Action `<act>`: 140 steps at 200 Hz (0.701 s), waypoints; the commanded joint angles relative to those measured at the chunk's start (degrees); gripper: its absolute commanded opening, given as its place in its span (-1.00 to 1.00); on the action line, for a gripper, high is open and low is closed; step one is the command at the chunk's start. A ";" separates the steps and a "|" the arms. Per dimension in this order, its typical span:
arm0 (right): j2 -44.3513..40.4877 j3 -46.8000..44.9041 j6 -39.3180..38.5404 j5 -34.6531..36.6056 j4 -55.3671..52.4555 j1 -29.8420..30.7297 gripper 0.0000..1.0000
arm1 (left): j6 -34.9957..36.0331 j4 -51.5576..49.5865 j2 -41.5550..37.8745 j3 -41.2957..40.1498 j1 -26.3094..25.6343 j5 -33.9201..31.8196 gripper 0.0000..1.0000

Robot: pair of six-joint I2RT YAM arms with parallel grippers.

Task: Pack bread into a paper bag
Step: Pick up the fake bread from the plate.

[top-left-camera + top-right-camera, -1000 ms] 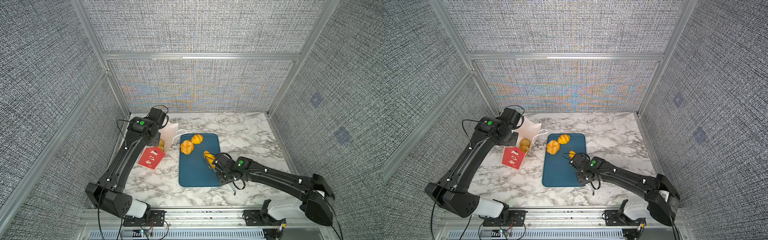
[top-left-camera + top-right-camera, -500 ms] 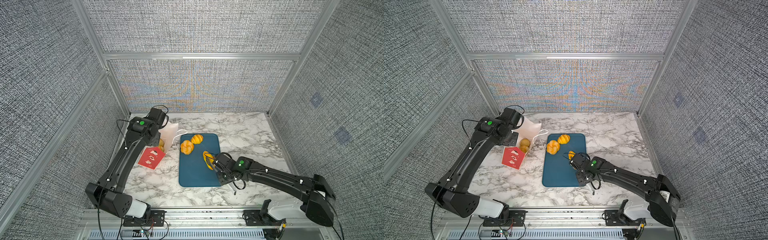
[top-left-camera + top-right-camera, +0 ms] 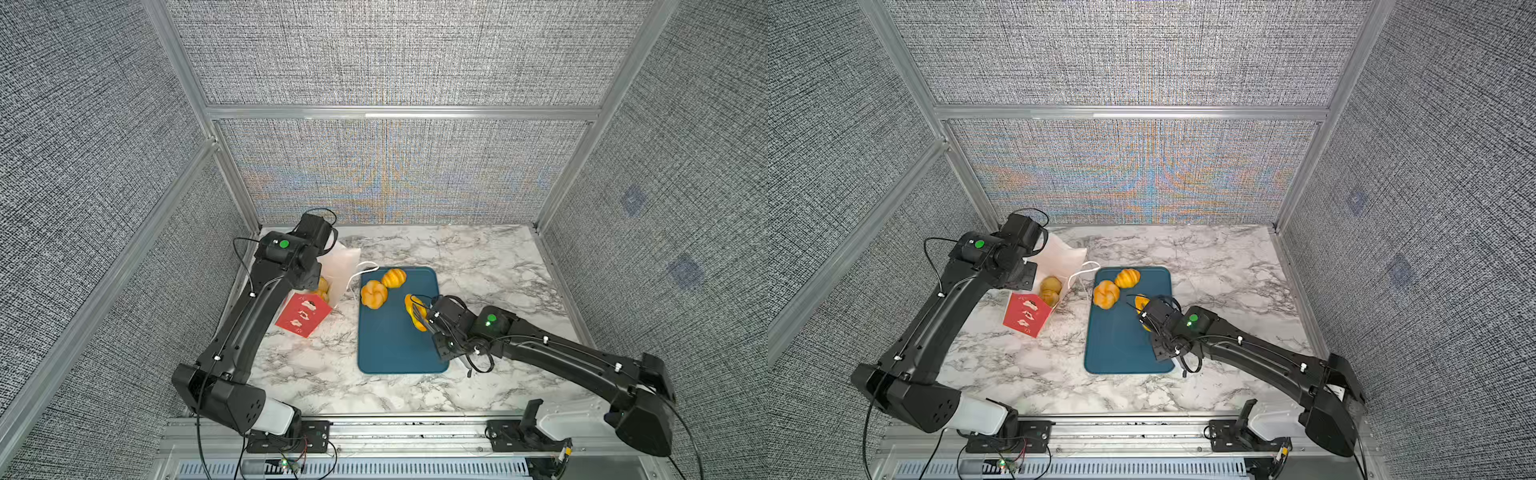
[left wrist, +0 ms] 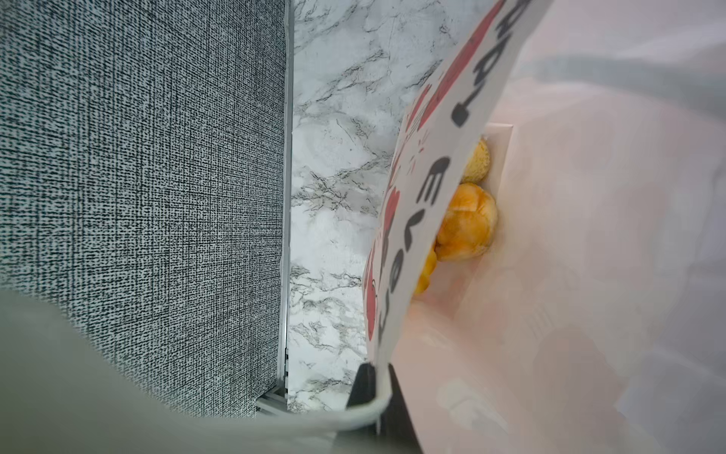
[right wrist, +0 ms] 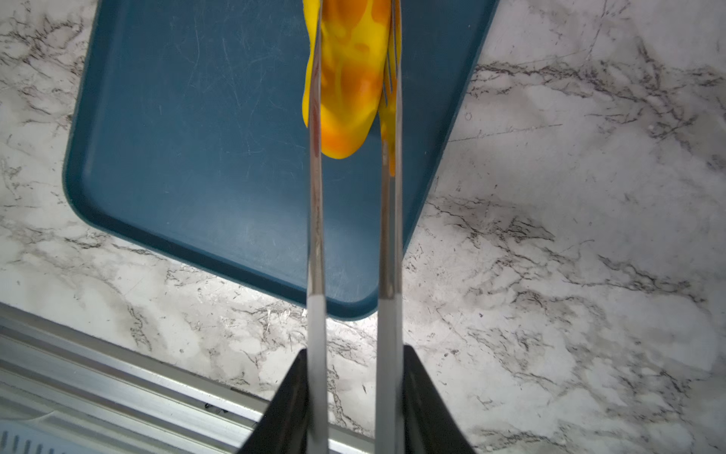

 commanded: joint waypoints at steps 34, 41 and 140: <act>0.14 3.85 -0.16 2.86 -2.58 0.02 -0.42 | -0.24 0.51 0.22 0.64 -0.04 -0.22 -0.96; 0.23 4.58 -0.24 3.12 -2.99 -0.01 -0.42 | -0.24 0.54 0.22 0.65 -0.01 -0.19 -0.96; 3.65 18.07 -1.89 6.38 -8.10 -0.10 -0.46 | -0.05 0.93 0.67 0.57 -0.08 0.47 -0.95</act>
